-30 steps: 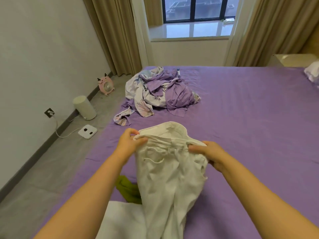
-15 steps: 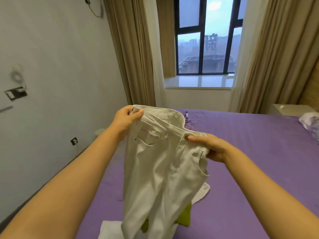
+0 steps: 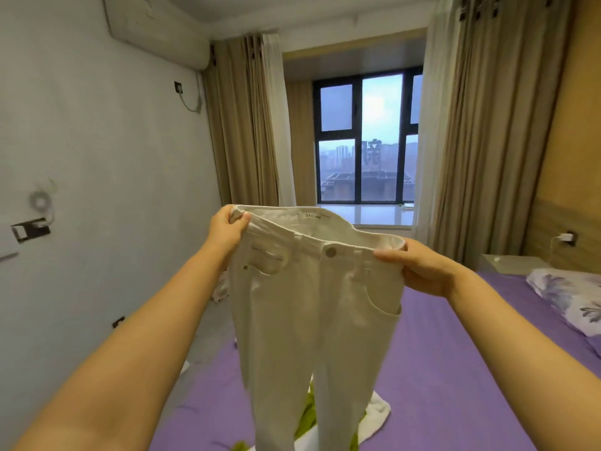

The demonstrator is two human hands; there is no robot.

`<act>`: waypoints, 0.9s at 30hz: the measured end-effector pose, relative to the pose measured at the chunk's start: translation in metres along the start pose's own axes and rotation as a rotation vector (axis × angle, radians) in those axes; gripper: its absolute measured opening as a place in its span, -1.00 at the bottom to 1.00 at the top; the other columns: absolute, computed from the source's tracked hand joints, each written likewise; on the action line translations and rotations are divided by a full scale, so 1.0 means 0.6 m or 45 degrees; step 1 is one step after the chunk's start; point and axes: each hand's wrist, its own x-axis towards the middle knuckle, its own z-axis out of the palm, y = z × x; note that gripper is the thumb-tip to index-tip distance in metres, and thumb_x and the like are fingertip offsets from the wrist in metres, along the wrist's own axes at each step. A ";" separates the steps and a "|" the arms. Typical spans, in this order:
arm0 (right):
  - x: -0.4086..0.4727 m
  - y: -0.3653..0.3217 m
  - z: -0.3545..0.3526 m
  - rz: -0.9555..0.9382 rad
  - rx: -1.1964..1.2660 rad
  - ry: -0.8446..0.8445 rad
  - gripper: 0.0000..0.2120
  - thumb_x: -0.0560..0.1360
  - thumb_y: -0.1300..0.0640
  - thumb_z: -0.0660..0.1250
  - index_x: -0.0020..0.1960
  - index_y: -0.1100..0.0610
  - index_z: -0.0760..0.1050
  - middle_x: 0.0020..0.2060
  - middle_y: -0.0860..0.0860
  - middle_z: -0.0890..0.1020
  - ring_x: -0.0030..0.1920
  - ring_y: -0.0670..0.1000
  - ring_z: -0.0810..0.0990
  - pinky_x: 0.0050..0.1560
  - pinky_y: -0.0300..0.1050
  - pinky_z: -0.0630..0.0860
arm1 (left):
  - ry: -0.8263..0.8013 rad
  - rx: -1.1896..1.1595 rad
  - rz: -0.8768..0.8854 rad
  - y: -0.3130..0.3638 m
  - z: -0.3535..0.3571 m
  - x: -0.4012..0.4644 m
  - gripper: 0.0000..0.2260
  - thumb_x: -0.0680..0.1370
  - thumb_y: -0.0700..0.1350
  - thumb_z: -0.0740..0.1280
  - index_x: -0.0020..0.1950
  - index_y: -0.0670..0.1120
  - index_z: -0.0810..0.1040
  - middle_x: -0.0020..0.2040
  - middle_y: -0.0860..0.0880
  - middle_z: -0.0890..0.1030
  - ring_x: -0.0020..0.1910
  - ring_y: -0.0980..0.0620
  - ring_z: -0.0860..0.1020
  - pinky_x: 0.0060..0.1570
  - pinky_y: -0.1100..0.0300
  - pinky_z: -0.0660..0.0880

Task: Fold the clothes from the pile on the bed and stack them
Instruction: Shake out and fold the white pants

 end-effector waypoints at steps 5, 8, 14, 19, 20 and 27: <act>-0.018 -0.045 0.019 -0.001 -0.243 0.173 -0.65 0.42 0.38 0.40 0.20 0.21 0.55 0.01 0.15 0.69 0.02 0.12 0.67 -0.03 -0.07 0.61 | 0.075 0.159 0.119 0.021 -0.029 0.020 -0.88 0.62 -0.09 0.24 -0.10 -0.07 0.43 -0.22 -0.01 0.46 -0.24 0.04 0.38 -0.33 0.19 0.31; -0.030 -0.067 0.033 -0.040 -0.256 0.425 -0.68 0.37 0.34 0.47 0.11 0.19 0.62 -0.08 0.14 0.71 -0.06 0.12 0.69 -0.07 -0.03 0.62 | 0.055 0.216 0.252 0.052 -0.048 0.031 -0.93 0.62 -0.07 0.24 -0.06 0.01 0.43 -0.22 0.08 0.48 -0.26 0.13 0.41 -0.33 0.24 0.33; -0.084 -0.122 0.047 -0.123 -0.154 0.421 -0.71 0.31 0.25 0.48 0.03 0.12 0.62 -0.12 0.14 0.70 -0.17 0.08 0.70 -0.29 -0.08 0.60 | -0.022 0.166 0.378 0.126 -0.080 0.040 -0.97 0.61 -0.06 0.26 -0.01 0.05 0.49 -0.13 0.08 0.55 -0.15 0.12 0.48 -0.20 0.23 0.37; -0.138 -0.178 0.054 -0.255 -0.314 0.559 -0.66 0.30 0.19 0.50 0.06 0.20 0.63 -0.08 0.12 0.71 -0.10 0.08 0.70 -0.18 -0.10 0.63 | -0.069 -0.002 0.430 0.176 -0.109 0.032 -0.94 0.56 -0.04 0.36 0.01 0.05 0.54 -0.14 0.14 0.56 -0.13 0.18 0.51 -0.19 0.31 0.44; -0.147 -0.188 0.056 -0.283 -0.357 0.617 -0.64 0.30 0.18 0.51 0.08 0.19 0.62 -0.08 0.11 0.71 -0.09 0.07 0.70 -0.16 -0.10 0.64 | -0.061 -0.014 0.438 0.186 -0.110 0.027 -0.89 0.54 -0.02 0.38 0.03 0.04 0.52 -0.13 0.14 0.55 -0.14 0.18 0.50 -0.21 0.32 0.42; -0.204 -0.248 0.060 -0.470 -0.422 0.963 -0.73 0.37 0.13 0.51 0.04 0.11 0.59 -0.06 0.06 0.70 -0.07 0.06 0.68 -0.19 -0.12 0.61 | -0.123 -0.057 0.516 0.245 -0.080 -0.017 -0.80 0.55 0.04 0.33 0.05 -0.07 0.48 -0.13 0.08 0.51 -0.17 0.11 0.49 -0.27 0.34 0.40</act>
